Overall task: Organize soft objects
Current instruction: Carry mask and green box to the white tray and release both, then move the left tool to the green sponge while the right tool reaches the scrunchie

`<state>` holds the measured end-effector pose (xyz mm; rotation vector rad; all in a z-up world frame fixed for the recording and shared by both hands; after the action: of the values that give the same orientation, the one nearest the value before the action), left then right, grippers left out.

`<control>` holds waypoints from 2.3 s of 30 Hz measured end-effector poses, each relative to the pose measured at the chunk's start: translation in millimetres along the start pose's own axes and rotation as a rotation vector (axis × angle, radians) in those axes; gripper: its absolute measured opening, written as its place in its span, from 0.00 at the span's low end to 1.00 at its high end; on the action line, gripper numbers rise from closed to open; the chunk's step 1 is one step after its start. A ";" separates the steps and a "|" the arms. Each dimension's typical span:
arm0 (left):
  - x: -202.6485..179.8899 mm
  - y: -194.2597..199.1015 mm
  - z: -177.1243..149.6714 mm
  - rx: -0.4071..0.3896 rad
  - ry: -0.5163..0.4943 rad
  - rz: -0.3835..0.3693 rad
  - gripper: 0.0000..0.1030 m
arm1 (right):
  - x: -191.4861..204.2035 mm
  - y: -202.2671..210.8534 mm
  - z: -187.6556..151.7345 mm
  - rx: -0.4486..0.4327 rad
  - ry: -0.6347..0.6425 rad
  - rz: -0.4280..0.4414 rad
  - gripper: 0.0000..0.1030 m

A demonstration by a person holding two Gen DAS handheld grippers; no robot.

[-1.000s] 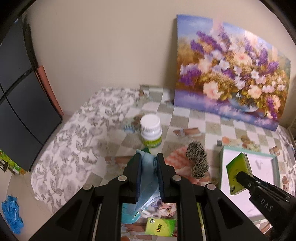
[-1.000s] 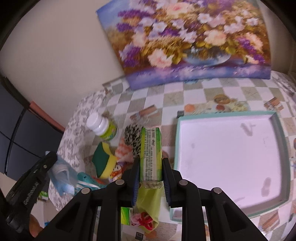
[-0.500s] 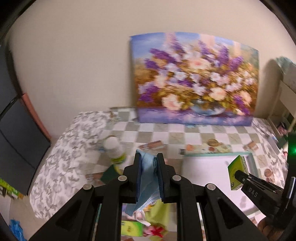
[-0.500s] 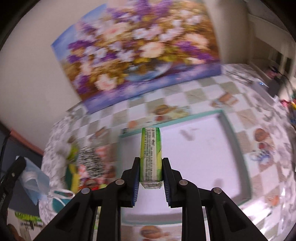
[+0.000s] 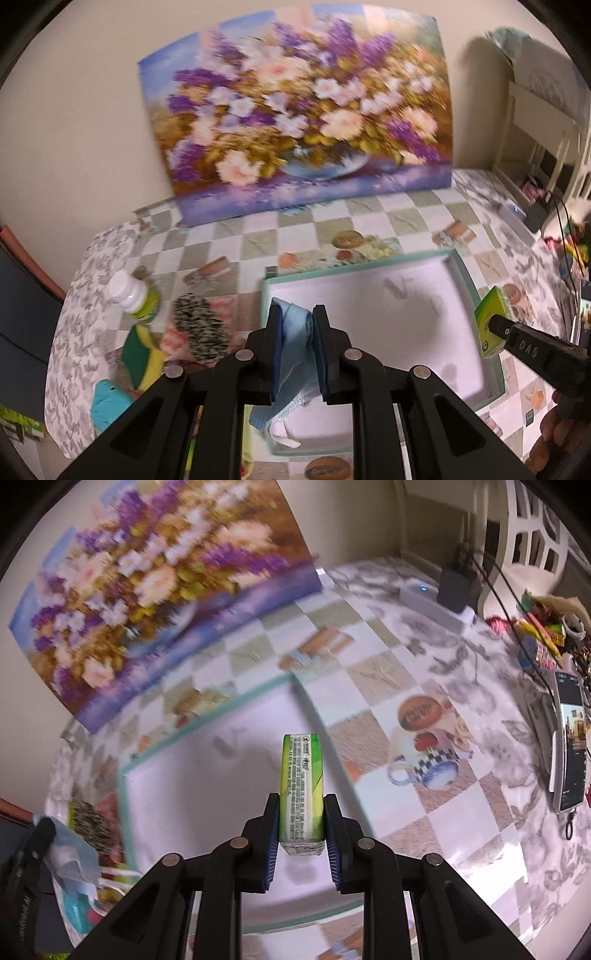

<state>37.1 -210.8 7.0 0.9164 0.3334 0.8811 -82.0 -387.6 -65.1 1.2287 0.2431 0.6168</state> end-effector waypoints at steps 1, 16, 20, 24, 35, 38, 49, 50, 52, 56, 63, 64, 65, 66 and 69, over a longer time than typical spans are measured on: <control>-5.3 -4.9 -0.1 0.006 -0.010 -0.003 0.16 | -4.9 -6.1 -1.6 0.017 -0.005 -0.008 0.23; -10.5 -50.5 -3.9 0.072 -0.005 -0.021 0.48 | 6.6 -20.9 -7.1 0.043 0.031 -0.017 0.25; 1.4 -54.6 -5.5 0.087 0.032 -0.017 0.56 | 10.4 -17.3 -5.9 0.031 0.038 -0.016 0.28; 16.3 -59.1 -8.3 0.115 0.085 -0.009 0.69 | 13.0 -14.3 -6.0 0.022 0.061 -0.053 0.60; 80.2 -84.3 -33.0 0.205 0.317 0.001 0.88 | 20.9 -15.1 -9.0 0.000 0.112 -0.116 0.93; 97.5 -87.1 -39.7 0.226 0.364 0.012 0.88 | 24.5 -13.7 -9.2 -0.014 0.128 -0.132 1.00; 158.3 -63.3 -40.3 0.198 0.471 0.037 0.88 | 57.3 -0.7 -11.0 -0.070 0.157 -0.104 1.00; 163.8 -60.3 -40.5 0.201 0.476 0.045 0.88 | 61.9 1.1 -11.2 -0.076 0.162 -0.098 1.00; 175.2 -54.9 -42.4 0.213 0.481 0.065 0.88 | 71.8 4.7 -12.5 -0.083 0.165 -0.071 1.00; 199.1 -41.7 -47.5 0.213 0.508 0.111 0.88 | 90.8 18.3 -13.2 -0.134 0.127 -0.004 1.00; 244.1 -18.0 -55.4 0.178 0.600 0.142 0.88 | 115.7 35.9 -15.4 -0.208 0.063 0.071 1.00; 249.8 -15.6 -57.1 0.175 0.617 0.142 0.88 | 117.5 35.4 -16.7 -0.203 0.059 0.078 1.00; 253.9 -14.3 -58.2 0.173 0.628 0.143 0.88 | 120.1 33.6 -17.7 -0.193 0.055 0.093 1.00; 258.4 -13.1 -59.7 0.172 0.638 0.145 0.88 | 122.9 31.8 -18.9 -0.184 0.053 0.108 1.00; 268.2 -11.4 -64.6 0.176 0.648 0.164 0.88 | 137.4 30.8 -22.9 -0.181 0.074 0.147 1.00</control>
<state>169.9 30.5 -12.4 0.8056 0.9137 1.3093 9.0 -285.9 -23.5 1.0567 0.1557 0.7956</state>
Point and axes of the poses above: each gripper's, at about its wrist camera, not at the fingertips, and y roughly against the way its jaws point, x to its left, z to its top, the point moved 5 cm from there along -y, roughly the way its jaws point, and after that the axes turned 4 degrees about -z, right-handed, at the moved point
